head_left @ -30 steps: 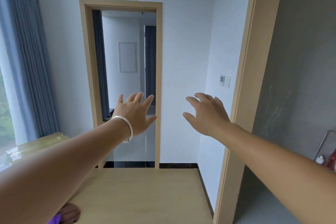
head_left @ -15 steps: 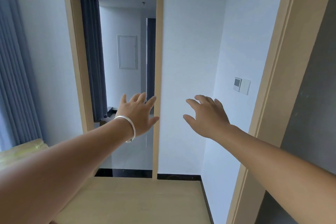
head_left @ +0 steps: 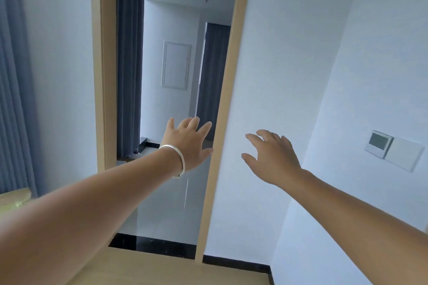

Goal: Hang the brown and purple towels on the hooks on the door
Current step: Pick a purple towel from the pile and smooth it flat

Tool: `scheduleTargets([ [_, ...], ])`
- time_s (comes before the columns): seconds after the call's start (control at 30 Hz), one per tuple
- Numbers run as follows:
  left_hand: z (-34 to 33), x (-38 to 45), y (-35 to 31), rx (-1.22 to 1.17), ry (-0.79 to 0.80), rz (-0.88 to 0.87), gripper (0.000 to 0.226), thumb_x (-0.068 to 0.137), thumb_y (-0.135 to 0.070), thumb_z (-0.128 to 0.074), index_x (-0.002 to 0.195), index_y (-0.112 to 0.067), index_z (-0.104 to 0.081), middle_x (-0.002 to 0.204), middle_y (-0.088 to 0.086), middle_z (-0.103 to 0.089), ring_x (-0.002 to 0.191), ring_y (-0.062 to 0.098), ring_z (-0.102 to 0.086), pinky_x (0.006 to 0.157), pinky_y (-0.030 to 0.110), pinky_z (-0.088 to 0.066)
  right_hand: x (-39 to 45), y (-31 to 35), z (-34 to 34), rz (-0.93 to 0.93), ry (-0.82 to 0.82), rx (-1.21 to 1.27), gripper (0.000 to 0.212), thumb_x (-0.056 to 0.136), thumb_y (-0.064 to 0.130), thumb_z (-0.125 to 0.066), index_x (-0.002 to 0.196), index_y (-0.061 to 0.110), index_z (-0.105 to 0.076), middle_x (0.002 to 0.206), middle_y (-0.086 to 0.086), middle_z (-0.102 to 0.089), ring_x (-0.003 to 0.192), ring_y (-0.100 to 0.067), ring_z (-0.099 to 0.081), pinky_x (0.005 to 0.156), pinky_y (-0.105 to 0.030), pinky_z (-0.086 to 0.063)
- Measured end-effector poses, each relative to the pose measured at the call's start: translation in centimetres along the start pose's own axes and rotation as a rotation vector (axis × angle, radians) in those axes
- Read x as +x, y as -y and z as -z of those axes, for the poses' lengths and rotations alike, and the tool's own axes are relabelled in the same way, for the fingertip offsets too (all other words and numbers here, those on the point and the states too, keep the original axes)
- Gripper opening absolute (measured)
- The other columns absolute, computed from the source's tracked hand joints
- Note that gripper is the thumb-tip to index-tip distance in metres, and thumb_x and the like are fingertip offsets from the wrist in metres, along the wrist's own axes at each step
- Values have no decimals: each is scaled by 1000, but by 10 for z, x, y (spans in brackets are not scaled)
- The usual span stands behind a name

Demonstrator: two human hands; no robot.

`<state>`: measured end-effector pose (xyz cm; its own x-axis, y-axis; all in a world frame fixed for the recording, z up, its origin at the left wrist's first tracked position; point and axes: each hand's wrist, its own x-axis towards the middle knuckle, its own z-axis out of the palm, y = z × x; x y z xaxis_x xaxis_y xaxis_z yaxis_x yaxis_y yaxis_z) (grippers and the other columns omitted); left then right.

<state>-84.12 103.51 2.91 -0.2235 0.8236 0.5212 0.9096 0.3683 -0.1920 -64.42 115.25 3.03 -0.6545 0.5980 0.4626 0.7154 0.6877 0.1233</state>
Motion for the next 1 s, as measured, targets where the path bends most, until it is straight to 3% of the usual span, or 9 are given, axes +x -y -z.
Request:
scheduleTargets([
  [0.37,-122,39,158,92,124,228,70,90,-65,-28,149,-32,-11,154,1,-24,143,24,-20,114,56,-17,170,113,-115,238,21,138,53,93,50,-42,141,29,-38,141,3,-41,129,-19,-38,107,-40,-27],
  [0.77,-185,-16,334,330,352,805,74,90,-67,-28,150,-31,-5,158,3,-17,146,24,-14,115,58,-11,339,331,-218,814,20,384,57,94,51,-43,145,26,-36,146,-3,-40,135,-23,-34,113,-52,-22],
  [1.0,-192,-107,364,443,466,1145,74,88,-68,-31,150,-34,-10,157,2,-20,144,22,-18,114,58,-12,333,460,-256,1128,112,525,58,94,55,-41,145,29,-34,150,-2,-35,138,-23,-31,113,-51,-22],
])
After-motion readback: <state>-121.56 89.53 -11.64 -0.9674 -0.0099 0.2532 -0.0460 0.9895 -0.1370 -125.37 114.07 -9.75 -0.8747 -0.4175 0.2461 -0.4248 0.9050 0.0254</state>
